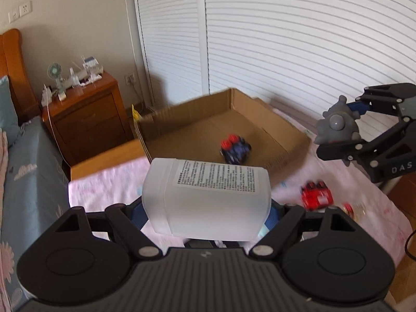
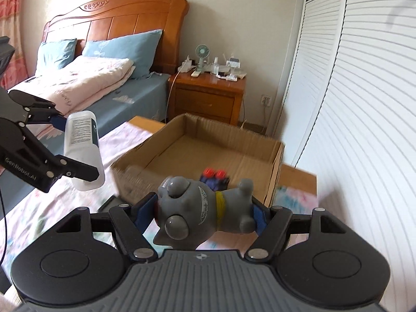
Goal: Organize rigid objects
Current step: 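Carry grey toy and white jug into the box and open both tools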
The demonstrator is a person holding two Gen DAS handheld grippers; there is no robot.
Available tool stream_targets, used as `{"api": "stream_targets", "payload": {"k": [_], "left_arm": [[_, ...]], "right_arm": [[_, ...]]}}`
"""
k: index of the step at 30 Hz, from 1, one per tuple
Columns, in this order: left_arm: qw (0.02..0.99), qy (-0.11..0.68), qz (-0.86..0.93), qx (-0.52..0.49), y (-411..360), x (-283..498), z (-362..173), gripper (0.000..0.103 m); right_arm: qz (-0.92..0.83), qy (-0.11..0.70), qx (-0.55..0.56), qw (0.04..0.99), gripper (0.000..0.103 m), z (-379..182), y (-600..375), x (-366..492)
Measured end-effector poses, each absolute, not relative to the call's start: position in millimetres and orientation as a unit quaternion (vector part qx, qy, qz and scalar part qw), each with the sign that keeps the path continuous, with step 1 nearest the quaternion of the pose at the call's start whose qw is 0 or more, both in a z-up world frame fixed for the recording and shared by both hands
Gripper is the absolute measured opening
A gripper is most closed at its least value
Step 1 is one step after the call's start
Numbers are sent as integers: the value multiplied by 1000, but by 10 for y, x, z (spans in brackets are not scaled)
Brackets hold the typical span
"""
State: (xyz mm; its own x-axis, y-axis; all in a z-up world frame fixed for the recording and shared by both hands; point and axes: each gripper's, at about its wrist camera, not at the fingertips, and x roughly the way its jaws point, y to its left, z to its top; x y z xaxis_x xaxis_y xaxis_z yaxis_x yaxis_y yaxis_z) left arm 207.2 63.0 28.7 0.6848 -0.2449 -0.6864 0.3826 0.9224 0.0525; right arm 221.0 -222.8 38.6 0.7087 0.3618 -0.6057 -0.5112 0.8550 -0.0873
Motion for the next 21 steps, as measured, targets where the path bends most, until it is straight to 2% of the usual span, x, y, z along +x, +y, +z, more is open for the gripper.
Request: {"api": "stream_targets", "payload": {"k": [11, 14, 15, 21], "left_arm": [[915, 359, -152, 102, 531, 2724, 343, 83], [914, 363, -150, 101, 510, 2832, 323, 83], [914, 365, -149, 100, 502, 2861, 316, 83], [912, 369, -149, 100, 449, 2975, 314, 83]], "right_arm": [[217, 309, -117, 918, 78, 271, -2168, 2842], [204, 307, -100, 924, 99, 230, -2226, 2864], [204, 303, -91, 926, 103, 221, -2254, 2828], [180, 319, -71, 928, 103, 196, -2328, 2565]]}}
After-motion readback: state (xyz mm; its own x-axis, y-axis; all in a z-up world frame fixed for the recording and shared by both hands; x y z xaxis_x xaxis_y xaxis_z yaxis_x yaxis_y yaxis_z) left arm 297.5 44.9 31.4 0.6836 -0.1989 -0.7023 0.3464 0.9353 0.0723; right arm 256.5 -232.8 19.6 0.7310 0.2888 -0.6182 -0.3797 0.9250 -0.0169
